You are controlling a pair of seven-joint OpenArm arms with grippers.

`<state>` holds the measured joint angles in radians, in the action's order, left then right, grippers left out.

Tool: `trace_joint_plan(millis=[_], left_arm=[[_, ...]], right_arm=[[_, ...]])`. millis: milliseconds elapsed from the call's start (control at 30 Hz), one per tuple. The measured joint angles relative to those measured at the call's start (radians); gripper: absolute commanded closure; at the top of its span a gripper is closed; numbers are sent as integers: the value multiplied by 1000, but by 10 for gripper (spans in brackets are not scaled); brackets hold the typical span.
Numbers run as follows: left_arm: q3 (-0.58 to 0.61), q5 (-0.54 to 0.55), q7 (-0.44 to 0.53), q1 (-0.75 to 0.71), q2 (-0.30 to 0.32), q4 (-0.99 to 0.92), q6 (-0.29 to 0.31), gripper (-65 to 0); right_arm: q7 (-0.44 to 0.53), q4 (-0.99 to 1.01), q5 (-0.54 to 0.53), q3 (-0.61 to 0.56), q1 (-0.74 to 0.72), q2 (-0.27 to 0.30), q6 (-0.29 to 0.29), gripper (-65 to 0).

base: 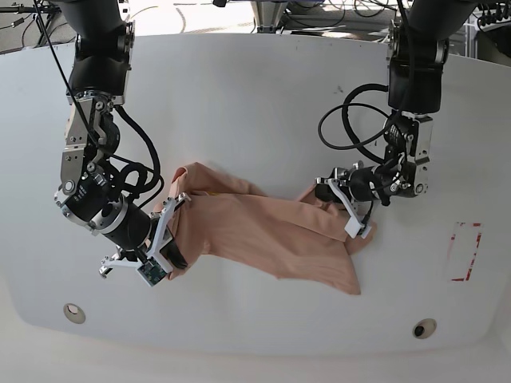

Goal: Fold the T-shirt properly
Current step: 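Move the left gripper to the shirt edge and grasp it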

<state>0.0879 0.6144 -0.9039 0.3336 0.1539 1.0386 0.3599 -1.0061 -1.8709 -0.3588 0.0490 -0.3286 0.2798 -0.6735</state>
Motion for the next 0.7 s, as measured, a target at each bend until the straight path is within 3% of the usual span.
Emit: trace_joint_plan(millis=[533,700], left_arm=[[-7,23,-14,-1,32,0,4,0],[-89,-4,-41,-10,30,27,0,0]], right_arm=[[0,0,9,58,-3,-2,0,-2],[1,1,3,55,-2,-3,0,-2]])
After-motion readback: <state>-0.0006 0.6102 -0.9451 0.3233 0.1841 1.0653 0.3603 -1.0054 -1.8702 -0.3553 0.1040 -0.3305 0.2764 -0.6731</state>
